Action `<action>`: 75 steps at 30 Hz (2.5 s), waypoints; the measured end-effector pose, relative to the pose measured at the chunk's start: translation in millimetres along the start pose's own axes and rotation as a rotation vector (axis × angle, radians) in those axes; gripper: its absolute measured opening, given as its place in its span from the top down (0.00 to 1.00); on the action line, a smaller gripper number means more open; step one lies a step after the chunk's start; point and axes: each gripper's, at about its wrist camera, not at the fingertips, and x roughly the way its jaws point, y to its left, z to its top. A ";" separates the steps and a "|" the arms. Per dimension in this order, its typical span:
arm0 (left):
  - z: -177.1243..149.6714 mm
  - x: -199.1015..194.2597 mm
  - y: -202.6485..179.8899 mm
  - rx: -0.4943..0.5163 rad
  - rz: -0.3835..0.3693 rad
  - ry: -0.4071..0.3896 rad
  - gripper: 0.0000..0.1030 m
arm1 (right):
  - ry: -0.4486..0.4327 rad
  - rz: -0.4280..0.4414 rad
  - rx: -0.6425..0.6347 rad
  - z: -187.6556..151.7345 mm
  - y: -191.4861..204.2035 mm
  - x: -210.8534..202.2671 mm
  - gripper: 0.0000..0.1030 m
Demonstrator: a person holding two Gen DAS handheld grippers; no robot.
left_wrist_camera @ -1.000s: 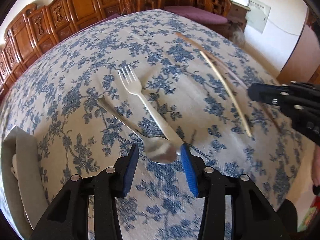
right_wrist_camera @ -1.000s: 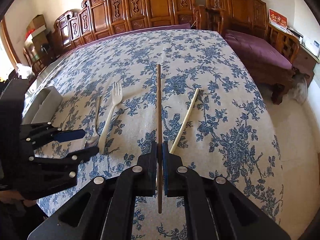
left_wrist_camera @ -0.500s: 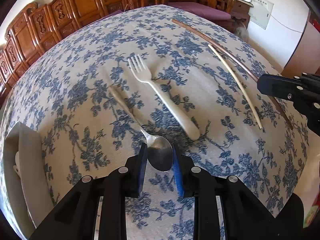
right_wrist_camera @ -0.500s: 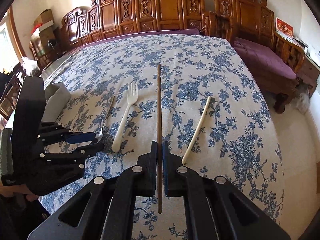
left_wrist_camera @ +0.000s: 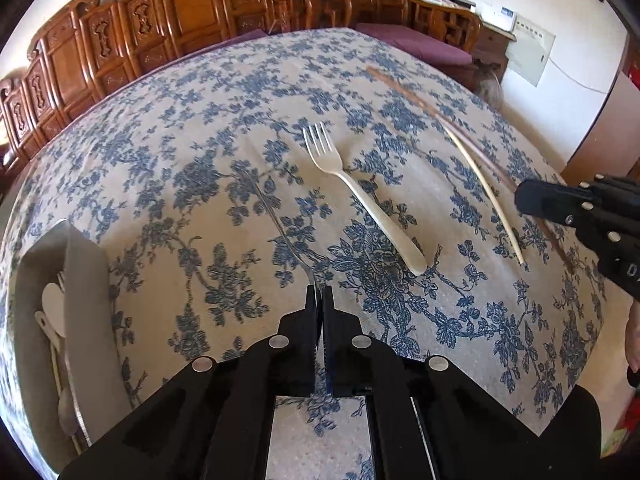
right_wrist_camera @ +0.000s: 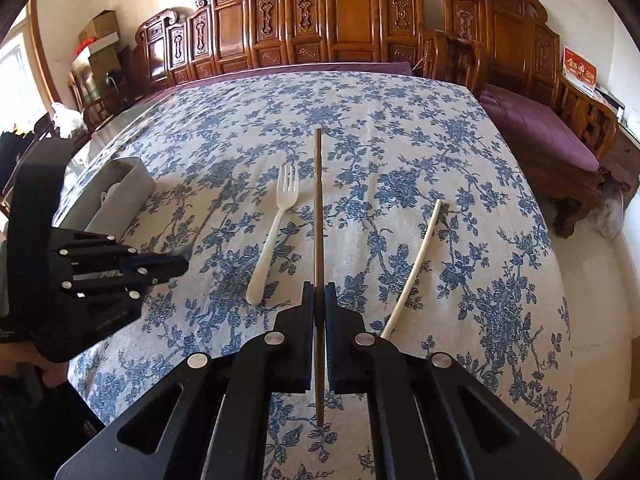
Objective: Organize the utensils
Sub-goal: 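Grasp a metal fork with the left gripper while right holds the chopstick, then carry the metal fork into the grey tray with the left gripper and release it, then lower the wooden chopstick into the grey tray with the right gripper and release it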
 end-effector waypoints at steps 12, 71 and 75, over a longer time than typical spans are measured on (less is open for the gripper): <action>-7.6 -66.0 30.1 -0.018 -0.019 -0.099 0.99 | 0.014 0.033 -0.063 2.4 44.7 6.2 0.94; -100.4 -132.3 244.1 -0.294 0.017 -0.079 0.83 | 0.042 0.256 -0.095 61.6 281.0 53.1 0.94; -102.8 -142.5 251.8 -0.294 0.039 -0.093 0.83 | 0.053 0.290 -0.030 69.6 285.3 64.6 0.94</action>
